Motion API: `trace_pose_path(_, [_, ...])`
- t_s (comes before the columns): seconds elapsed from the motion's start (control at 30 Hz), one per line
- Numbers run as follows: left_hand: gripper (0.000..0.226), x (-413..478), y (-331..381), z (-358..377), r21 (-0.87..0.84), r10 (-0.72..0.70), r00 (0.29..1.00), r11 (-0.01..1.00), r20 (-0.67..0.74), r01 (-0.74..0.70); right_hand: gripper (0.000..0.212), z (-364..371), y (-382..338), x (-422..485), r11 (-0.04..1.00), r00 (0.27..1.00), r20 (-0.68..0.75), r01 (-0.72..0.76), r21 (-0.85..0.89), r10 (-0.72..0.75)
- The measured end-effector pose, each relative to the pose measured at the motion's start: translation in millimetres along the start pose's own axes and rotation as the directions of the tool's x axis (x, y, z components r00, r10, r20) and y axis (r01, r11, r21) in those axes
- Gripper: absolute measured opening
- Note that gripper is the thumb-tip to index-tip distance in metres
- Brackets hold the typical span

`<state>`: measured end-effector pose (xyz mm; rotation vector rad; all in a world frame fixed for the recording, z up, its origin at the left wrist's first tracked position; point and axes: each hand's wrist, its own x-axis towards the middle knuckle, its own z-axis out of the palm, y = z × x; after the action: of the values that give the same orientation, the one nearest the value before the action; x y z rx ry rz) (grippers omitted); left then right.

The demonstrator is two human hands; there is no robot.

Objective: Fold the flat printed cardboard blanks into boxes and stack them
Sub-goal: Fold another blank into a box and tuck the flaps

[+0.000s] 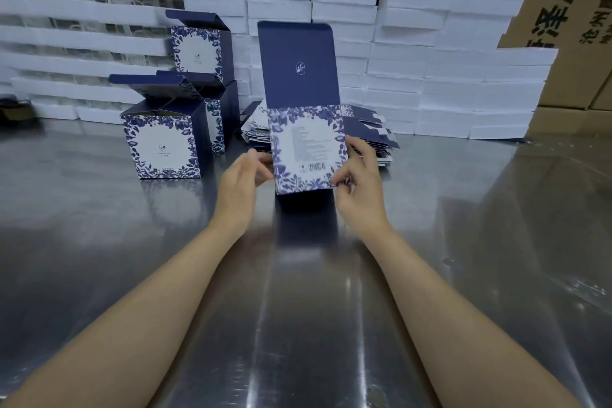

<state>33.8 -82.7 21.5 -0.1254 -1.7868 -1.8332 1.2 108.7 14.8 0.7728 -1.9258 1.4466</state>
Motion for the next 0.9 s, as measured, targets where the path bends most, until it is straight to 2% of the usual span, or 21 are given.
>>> trace_pose_path(0.07, [0.066,1.0,2.7,-2.1,-0.083,-0.034,0.997,0.996,-0.074,0.028,0.036,0.4,4.7,-0.2,0.993,0.988,-0.102,-0.116,0.002,0.115])
trace_pose_path(0.13, [0.069,3.0,5.1,-3.0,-0.146,-0.077,0.969,0.988,-0.235,0.043,0.042,-3.0,11.5,0.8,0.963,0.939,-0.231,-0.267,-0.026,0.254])
trace_pose_path(0.2, [0.055,5.9,4.4,-4.3,-0.155,-0.077,0.923,0.988,-0.376,0.019,0.043,-8.5,19.6,2.6,0.904,0.863,-0.309,-0.427,-0.019,0.401])
trace_pose_path(0.27, [0.033,7.9,3.0,-5.3,-0.099,-0.083,0.908,0.994,-0.410,0.046,0.040,-10.9,20.8,4.0,0.826,0.773,-0.297,-0.549,0.128,0.560])
trace_pose_path(0.33, [0.018,10.4,-3.2,-6.1,-0.091,-0.168,0.918,0.985,-0.359,0.145,0.038,-11.2,17.3,4.8,0.783,0.750,-0.228,-0.580,0.227,0.621])
trace_pose_path(0.43, [0.037,10.3,-6.7,-1.5,-0.161,-0.410,0.901,0.908,-0.139,0.388,0.045,-9.5,9.0,5.0,0.762,0.782,-0.069,-0.578,0.290,0.619])
trace_pose_path(0.47, [0.039,9.5,-6.7,0.6,-0.155,-0.428,0.898,0.899,-0.105,0.410,0.048,-8.9,7.7,4.9,0.738,0.778,-0.019,-0.588,0.332,0.628])
trace_pose_path(0.53, [0.028,8.8,-6.3,1.3,-0.169,-0.377,0.913,0.921,-0.155,0.351,0.053,-7.7,9.5,5.2,0.702,0.752,0.019,-0.624,0.343,0.659])
trace_pose_path(0.6, [0.022,8.8,-4.6,-3.2,-0.144,-0.271,0.926,0.960,-0.264,0.240,0.053,-8.0,11.9,5.9,0.708,0.738,-0.030,-0.635,0.308,0.674])
trace_pose_path(0.67, [0.021,9.0,-2.9,-7.7,-0.103,-0.197,0.940,0.979,-0.280,0.174,0.045,-10.0,14.2,8.8,0.738,0.742,-0.140,-0.591,0.326,0.656])
trace_pose_path(0.73, [0.020,9.5,-2.4,-7.7,-0.121,-0.214,0.955,0.974,-0.204,0.192,0.036,-11.6,13.5,9.8,0.766,0.754,-0.214,-0.524,0.373,0.620])
trace_pose_path(0.8, [0.038,8.1,-6.3,-4.9,-0.122,-0.267,0.961,0.959,-0.076,0.257,0.033,-11.5,12.5,8.8,0.811,0.775,-0.276,-0.471,0.348,0.569])
trace_pose_path(0.9, [0.073,1.1,-11.1,0.3,-0.005,-0.296,0.950,0.955,0.101,0.298,0.030,-10.1,7.5,5.7,0.865,0.808,-0.326,-0.408,0.290,0.491])
